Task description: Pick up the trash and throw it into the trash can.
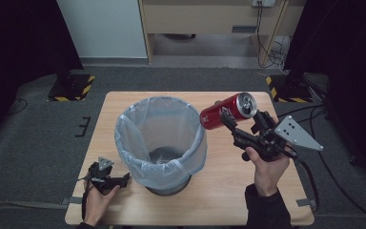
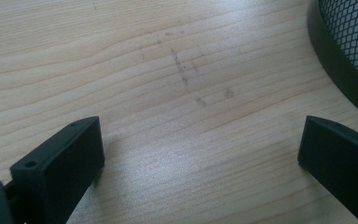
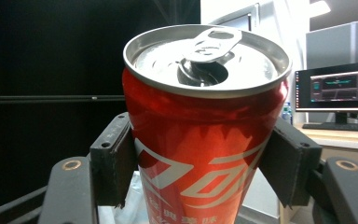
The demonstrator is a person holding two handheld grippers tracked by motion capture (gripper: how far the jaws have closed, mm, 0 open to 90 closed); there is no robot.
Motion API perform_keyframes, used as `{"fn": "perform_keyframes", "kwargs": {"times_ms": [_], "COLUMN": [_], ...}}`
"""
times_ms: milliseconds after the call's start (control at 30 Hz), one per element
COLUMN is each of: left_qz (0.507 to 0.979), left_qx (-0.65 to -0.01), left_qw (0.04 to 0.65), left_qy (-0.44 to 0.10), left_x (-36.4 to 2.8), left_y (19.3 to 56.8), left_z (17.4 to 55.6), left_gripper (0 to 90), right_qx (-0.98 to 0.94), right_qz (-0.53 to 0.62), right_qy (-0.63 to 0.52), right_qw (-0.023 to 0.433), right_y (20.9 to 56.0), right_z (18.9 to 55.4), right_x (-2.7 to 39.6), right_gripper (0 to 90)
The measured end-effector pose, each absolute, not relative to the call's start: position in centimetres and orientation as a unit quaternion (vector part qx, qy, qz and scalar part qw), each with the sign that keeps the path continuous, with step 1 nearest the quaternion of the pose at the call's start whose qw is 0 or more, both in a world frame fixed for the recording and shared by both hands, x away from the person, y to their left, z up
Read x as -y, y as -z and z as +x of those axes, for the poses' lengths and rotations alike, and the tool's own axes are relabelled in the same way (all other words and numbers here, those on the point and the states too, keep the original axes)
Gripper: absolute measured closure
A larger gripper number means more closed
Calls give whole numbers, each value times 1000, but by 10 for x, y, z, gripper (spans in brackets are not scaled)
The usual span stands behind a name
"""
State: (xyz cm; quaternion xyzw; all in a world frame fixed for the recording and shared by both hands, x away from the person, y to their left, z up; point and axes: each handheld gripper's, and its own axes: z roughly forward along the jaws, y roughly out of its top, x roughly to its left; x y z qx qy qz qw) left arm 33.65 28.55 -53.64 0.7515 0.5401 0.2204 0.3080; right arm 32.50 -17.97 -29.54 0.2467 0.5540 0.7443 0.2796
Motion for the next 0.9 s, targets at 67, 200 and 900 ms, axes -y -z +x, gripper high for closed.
{"fn": "perform_keyframes", "kwargs": {"times_ms": [67, 200, 900], "left_qz": [751, 752, 752], "left_qx": [-540, -540, -540], "left_qw": [308, 308, 308], "left_qy": [-221, -220, -220], "left_x": [-285, -285, -285], "left_y": [536, 536, 536], "left_z": [336, 336, 336], "left_gripper": [0, 0, 0], "right_qx": [-557, -563, -637], "right_qz": [242, 234, 231], "right_qy": [-746, -746, -705], "right_qw": [275, 268, 210], "right_y": [294, 291, 319], "right_z": [326, 327, 346], "right_x": [172, 159, 109], "right_gripper": [337, 337, 336]}}
